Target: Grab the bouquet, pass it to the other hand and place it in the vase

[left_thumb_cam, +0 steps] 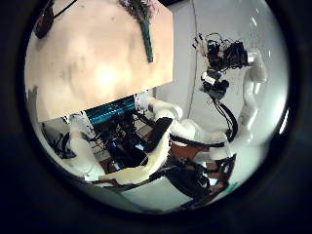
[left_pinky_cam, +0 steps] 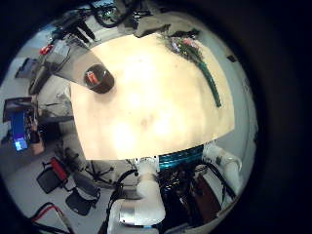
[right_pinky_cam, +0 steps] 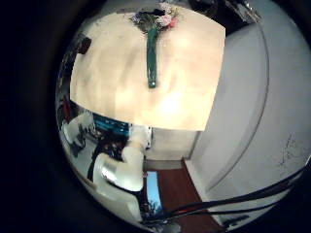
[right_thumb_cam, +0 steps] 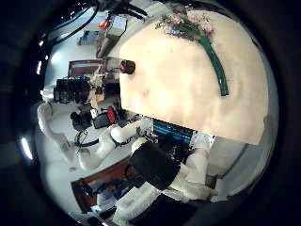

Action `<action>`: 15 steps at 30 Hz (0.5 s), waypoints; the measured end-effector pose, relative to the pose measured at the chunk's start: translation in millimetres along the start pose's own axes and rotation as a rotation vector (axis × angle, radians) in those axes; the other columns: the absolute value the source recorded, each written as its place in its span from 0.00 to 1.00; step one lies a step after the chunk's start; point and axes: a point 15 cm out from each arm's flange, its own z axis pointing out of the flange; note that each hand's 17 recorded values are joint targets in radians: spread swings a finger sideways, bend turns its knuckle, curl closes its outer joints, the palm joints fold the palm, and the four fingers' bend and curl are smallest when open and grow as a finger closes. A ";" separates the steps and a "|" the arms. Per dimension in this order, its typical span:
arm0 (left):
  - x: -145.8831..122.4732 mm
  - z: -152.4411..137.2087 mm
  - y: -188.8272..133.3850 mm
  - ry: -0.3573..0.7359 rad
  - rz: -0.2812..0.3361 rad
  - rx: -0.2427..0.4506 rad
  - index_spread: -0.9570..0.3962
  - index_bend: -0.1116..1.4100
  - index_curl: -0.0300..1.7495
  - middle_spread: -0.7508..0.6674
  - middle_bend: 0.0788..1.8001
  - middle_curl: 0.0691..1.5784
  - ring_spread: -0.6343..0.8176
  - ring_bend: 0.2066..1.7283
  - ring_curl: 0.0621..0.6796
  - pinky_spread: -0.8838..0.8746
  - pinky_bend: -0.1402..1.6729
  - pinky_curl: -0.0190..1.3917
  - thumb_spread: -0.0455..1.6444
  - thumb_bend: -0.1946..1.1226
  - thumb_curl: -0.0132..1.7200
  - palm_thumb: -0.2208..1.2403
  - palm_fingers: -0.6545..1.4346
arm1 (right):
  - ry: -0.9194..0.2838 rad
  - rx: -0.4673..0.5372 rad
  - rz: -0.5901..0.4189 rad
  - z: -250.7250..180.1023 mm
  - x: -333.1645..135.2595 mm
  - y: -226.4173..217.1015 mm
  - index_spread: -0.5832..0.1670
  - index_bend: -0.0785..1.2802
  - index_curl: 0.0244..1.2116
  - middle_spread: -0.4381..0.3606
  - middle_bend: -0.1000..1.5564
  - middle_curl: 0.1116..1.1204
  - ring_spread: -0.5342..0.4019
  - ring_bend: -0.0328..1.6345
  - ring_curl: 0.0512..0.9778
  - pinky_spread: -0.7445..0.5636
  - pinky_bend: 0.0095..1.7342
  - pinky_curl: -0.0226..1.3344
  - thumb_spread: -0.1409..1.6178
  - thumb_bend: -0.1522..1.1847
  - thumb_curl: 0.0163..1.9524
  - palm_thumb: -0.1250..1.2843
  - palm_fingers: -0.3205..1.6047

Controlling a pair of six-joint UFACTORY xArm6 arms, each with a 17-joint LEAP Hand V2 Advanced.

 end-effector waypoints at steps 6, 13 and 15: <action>12.1 -2.0 -12.7 -0.028 0.109 -0.022 0.67 0.23 0.27 0.71 0.06 0.16 0.80 0.10 0.19 0.86 0.21 0.10 0.68 0.13 0.17 0.26 0.45 | -0.014 0.026 0.087 -7.5 10.4 1.1 0.32 0.17 0.22 0.50 0.21 0.25 0.63 0.39 0.17 0.86 0.35 0.14 0.81 0.11 0.12 0.30 0.36; 15.0 -10.4 -21.0 -0.062 0.183 -0.018 0.67 0.21 0.27 0.71 0.06 0.16 0.80 0.11 0.19 0.86 0.21 0.10 0.69 0.13 0.17 0.27 0.45 | -0.058 0.093 0.261 -38.1 45.6 -28.0 0.39 0.18 0.22 0.52 0.24 0.26 0.58 0.46 0.19 0.80 0.36 0.13 0.79 0.11 0.14 0.35 0.41; 14.8 -9.7 -21.3 -0.062 0.195 -0.019 0.67 0.21 0.27 0.71 0.06 0.16 0.80 0.11 0.19 0.86 0.21 0.10 0.69 0.13 0.17 0.27 0.45 | -0.096 0.092 0.329 -38.8 63.9 -43.0 0.42 0.17 0.22 0.54 0.25 0.26 0.58 0.47 0.20 0.80 0.37 0.13 0.78 0.10 0.15 0.36 0.40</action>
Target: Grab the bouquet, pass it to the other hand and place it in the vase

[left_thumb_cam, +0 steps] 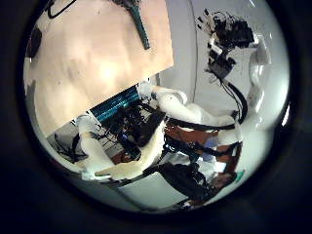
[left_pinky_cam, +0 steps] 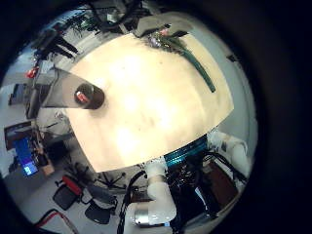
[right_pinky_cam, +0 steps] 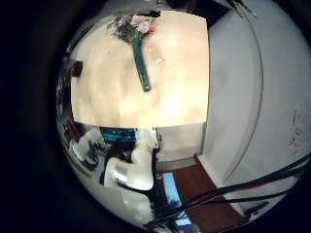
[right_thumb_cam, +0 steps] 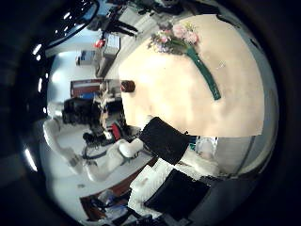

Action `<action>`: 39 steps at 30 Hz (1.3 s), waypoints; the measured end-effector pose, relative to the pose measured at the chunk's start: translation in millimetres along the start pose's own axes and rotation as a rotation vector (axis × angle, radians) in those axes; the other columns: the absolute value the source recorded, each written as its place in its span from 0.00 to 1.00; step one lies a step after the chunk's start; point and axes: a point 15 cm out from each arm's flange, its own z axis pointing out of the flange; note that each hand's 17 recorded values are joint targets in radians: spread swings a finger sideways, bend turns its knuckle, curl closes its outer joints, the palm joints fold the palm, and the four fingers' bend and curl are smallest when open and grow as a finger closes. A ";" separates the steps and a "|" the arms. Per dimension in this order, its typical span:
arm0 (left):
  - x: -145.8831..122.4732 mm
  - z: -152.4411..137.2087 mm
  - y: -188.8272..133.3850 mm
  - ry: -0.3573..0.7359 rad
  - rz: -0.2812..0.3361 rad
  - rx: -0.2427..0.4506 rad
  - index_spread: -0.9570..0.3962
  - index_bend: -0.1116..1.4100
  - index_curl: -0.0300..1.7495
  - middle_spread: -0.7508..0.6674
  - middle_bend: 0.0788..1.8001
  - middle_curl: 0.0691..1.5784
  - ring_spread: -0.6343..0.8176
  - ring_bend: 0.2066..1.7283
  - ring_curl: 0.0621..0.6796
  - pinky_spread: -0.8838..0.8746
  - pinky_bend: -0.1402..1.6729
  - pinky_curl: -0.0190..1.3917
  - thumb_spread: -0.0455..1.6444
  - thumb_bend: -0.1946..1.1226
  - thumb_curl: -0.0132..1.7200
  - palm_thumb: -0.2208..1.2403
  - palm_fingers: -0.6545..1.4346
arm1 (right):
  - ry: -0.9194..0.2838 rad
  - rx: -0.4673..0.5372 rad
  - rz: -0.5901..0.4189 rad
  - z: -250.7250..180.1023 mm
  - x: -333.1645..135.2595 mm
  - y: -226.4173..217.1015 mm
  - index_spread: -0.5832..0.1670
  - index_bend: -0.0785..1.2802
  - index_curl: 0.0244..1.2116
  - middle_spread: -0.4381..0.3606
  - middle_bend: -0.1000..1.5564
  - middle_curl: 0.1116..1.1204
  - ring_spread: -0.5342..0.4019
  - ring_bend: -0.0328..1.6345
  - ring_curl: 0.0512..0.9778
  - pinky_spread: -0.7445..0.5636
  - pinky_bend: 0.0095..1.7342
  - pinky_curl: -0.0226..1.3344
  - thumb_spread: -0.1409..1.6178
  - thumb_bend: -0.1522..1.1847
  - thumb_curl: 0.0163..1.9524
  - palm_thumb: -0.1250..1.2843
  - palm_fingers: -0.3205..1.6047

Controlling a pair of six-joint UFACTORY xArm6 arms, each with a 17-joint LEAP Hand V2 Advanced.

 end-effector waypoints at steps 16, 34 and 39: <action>-16.2 21.6 5.3 0.021 0.049 -0.060 0.67 0.20 0.26 0.71 0.06 0.16 0.79 0.11 0.20 0.85 0.21 0.11 0.70 0.13 0.17 0.26 0.44 | 0.038 -0.076 0.202 158.9 44.3 -99.6 0.54 0.19 0.23 0.62 0.28 0.29 0.60 0.52 0.21 0.78 0.41 0.10 0.75 0.10 0.17 0.39 0.39; -16.2 34.1 19.7 0.006 0.071 -0.079 0.67 0.20 0.26 0.72 0.06 0.16 0.80 0.11 0.21 0.86 0.21 0.11 0.70 0.13 0.17 0.26 0.43 | 0.163 -0.185 0.198 257.2 59.6 -84.7 0.57 0.19 0.28 0.63 0.29 0.30 0.63 0.51 0.20 0.79 0.42 0.08 0.73 0.10 0.17 0.38 0.36; -15.2 33.9 19.3 0.007 0.073 -0.075 0.67 0.20 0.26 0.72 0.06 0.16 0.80 0.10 0.21 0.86 0.21 0.11 0.70 0.13 0.17 0.26 0.43 | 0.163 -0.202 0.204 268.9 62.9 -78.0 0.57 0.19 0.28 0.63 0.29 0.30 0.62 0.52 0.21 0.79 0.43 0.07 0.73 0.10 0.17 0.38 0.36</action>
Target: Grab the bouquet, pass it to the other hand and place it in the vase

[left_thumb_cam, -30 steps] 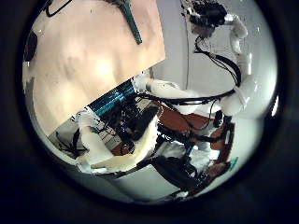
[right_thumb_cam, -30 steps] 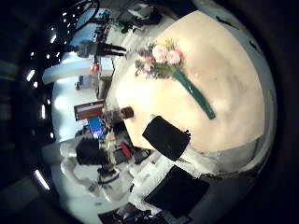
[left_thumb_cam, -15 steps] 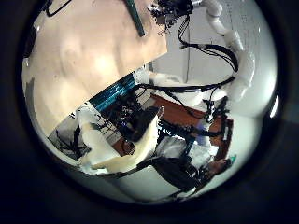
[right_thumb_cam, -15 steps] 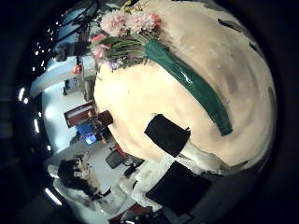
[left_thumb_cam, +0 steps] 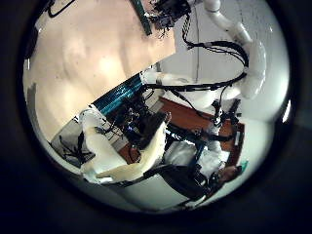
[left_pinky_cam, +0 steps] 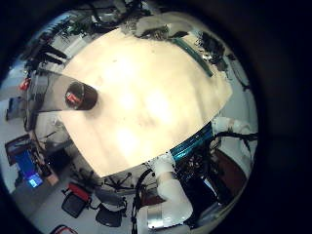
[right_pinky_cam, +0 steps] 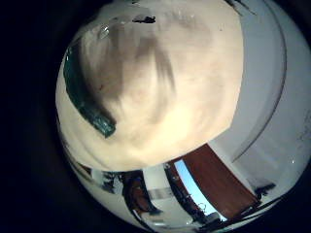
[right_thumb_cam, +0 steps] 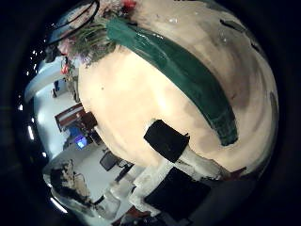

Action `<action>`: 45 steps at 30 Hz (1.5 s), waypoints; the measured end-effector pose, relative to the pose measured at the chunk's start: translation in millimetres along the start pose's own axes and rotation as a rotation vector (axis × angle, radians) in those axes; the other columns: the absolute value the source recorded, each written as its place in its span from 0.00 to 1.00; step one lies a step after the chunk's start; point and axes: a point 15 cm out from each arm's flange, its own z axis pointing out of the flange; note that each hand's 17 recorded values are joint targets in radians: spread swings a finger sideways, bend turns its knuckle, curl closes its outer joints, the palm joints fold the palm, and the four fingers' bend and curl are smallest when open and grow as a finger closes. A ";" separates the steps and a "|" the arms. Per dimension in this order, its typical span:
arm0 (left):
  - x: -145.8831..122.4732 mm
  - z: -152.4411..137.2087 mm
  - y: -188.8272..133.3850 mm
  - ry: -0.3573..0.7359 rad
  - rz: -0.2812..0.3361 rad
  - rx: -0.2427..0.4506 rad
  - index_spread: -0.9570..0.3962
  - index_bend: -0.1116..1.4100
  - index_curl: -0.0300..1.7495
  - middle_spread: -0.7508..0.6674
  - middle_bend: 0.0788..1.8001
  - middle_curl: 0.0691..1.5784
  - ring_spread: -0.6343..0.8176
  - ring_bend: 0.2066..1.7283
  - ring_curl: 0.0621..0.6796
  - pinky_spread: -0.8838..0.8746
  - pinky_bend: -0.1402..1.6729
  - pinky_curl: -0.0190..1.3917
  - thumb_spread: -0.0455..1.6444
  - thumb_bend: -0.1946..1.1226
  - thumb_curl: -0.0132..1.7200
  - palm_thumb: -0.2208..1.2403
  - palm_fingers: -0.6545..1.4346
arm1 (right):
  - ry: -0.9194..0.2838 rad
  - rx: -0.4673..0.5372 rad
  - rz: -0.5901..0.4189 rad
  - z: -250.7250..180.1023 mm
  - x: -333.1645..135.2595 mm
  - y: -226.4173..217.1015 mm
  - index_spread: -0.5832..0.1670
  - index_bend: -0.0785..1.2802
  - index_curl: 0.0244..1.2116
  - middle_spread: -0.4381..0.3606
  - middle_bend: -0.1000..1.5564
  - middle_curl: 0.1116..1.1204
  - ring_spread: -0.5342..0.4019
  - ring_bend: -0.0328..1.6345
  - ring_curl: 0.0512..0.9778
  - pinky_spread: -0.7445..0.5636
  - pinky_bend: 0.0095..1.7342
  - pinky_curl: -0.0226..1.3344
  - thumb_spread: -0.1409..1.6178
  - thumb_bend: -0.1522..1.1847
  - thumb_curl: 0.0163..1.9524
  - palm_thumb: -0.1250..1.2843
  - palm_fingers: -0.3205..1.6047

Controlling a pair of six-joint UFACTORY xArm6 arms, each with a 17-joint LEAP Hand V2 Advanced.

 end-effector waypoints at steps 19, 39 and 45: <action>1.7 -4.7 6.5 -0.009 -0.004 0.015 0.67 0.20 0.26 0.72 0.06 0.15 0.81 0.10 0.21 0.86 0.20 0.12 0.71 0.13 0.17 0.28 0.43 | 0.004 0.058 0.006 22.9 -1.0 -20.5 0.57 0.19 0.29 0.60 0.33 0.33 0.49 0.61 0.26 0.67 0.48 0.04 0.72 0.10 0.18 0.43 0.39; 5.6 -7.4 11.1 -0.015 0.000 0.009 0.68 0.20 0.26 0.72 0.06 0.15 0.81 0.10 0.22 0.86 0.20 0.12 0.71 0.13 0.17 0.29 0.43 | 0.018 0.033 -0.005 44.7 -6.4 -27.0 0.42 0.21 0.34 0.44 0.44 0.42 0.33 0.69 0.33 0.38 0.60 0.03 0.70 0.11 0.21 0.56 0.65; 7.2 -10.0 10.1 -0.016 -0.001 0.012 0.68 0.20 0.26 0.72 0.06 0.15 0.81 0.10 0.22 0.86 0.20 0.12 0.71 0.13 0.17 0.29 0.43 | 0.021 0.053 -0.014 37.4 -8.9 -27.6 0.29 0.44 0.49 0.36 0.57 0.53 0.33 0.72 0.40 0.29 0.69 0.12 0.68 0.12 0.23 0.68 0.85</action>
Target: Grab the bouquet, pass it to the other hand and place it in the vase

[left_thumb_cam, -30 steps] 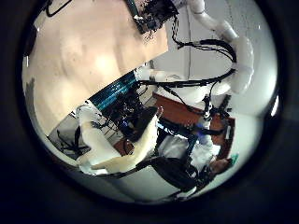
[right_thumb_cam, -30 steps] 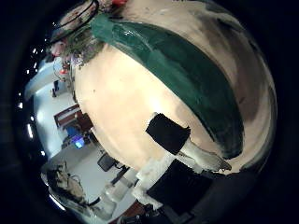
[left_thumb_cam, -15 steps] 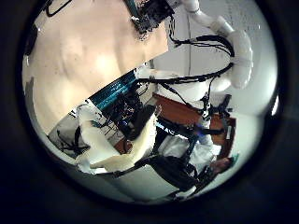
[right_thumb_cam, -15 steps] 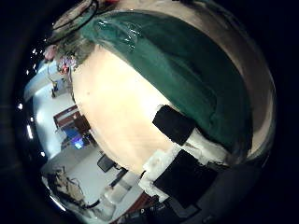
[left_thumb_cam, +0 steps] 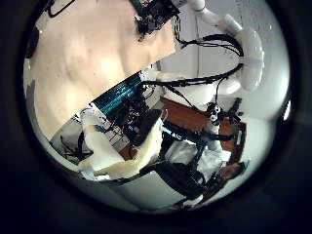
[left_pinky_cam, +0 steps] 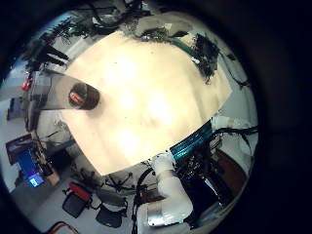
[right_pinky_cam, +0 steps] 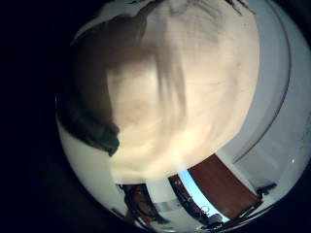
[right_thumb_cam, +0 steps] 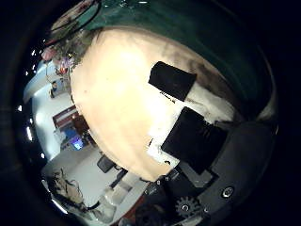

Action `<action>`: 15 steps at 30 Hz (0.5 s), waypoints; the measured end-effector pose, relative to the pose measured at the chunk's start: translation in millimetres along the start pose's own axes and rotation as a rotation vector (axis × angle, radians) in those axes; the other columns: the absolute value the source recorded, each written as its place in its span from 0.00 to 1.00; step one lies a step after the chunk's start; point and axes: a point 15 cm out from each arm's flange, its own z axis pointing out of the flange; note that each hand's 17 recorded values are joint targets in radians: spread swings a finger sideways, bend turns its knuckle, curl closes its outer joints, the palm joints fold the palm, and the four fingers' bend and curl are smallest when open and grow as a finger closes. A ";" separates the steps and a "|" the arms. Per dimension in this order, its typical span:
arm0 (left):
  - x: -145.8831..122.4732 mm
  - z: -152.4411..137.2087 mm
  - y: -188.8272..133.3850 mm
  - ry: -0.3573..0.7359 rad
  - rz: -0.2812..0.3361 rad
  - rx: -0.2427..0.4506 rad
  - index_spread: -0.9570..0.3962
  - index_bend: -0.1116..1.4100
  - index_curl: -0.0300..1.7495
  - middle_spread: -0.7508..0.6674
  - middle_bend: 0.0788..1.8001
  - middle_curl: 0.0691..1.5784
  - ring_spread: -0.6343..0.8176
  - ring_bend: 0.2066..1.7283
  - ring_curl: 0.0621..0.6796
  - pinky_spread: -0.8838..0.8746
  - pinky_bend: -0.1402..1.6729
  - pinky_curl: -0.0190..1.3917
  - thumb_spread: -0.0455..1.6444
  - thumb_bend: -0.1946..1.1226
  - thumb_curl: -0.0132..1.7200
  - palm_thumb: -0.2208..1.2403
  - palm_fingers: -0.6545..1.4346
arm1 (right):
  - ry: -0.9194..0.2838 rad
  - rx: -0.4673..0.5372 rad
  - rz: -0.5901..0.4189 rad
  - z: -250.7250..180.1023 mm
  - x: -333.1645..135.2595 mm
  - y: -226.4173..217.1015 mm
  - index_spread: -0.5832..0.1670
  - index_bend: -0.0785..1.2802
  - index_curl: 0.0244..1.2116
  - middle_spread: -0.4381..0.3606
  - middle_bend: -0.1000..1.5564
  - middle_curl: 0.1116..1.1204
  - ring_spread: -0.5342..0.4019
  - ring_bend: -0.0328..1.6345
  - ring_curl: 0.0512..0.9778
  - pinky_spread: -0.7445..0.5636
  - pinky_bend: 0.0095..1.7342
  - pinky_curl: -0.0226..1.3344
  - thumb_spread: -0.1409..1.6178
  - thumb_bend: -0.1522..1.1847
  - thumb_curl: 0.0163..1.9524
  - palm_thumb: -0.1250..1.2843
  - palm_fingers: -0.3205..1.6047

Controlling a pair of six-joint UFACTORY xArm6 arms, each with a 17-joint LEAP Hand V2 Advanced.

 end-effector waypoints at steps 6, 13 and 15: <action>3.1 1.0 2.0 0.000 0.005 -0.003 0.68 0.20 0.26 0.72 0.06 0.15 0.81 0.10 0.22 0.86 0.20 0.12 0.71 0.13 0.17 0.30 0.43 | 0.029 0.089 -0.022 -32.8 4.3 -4.4 0.28 0.69 0.64 0.34 0.73 0.63 0.33 0.79 0.49 0.35 0.81 0.20 0.67 0.16 0.27 0.81 0.84; 2.7 3.9 2.4 0.004 0.008 -0.013 0.68 0.20 0.26 0.72 0.06 0.15 0.81 0.10 0.22 0.86 0.20 0.12 0.71 0.13 0.17 0.30 0.43 | 0.013 0.280 -0.021 -118.0 15.2 10.2 0.36 0.83 0.72 0.37 0.83 0.68 0.34 0.86 0.58 0.41 0.88 0.27 0.64 0.19 0.32 0.90 0.78; 2.6 3.1 1.9 0.004 0.013 -0.012 0.68 0.20 0.26 0.72 0.06 0.15 0.81 0.10 0.22 0.86 0.20 0.12 0.71 0.13 0.17 0.30 0.43 | 0.011 0.314 -0.030 -143.7 16.9 27.1 0.37 0.85 0.73 0.38 0.85 0.68 0.35 0.87 0.60 0.42 0.88 0.28 0.64 0.18 0.33 0.90 0.77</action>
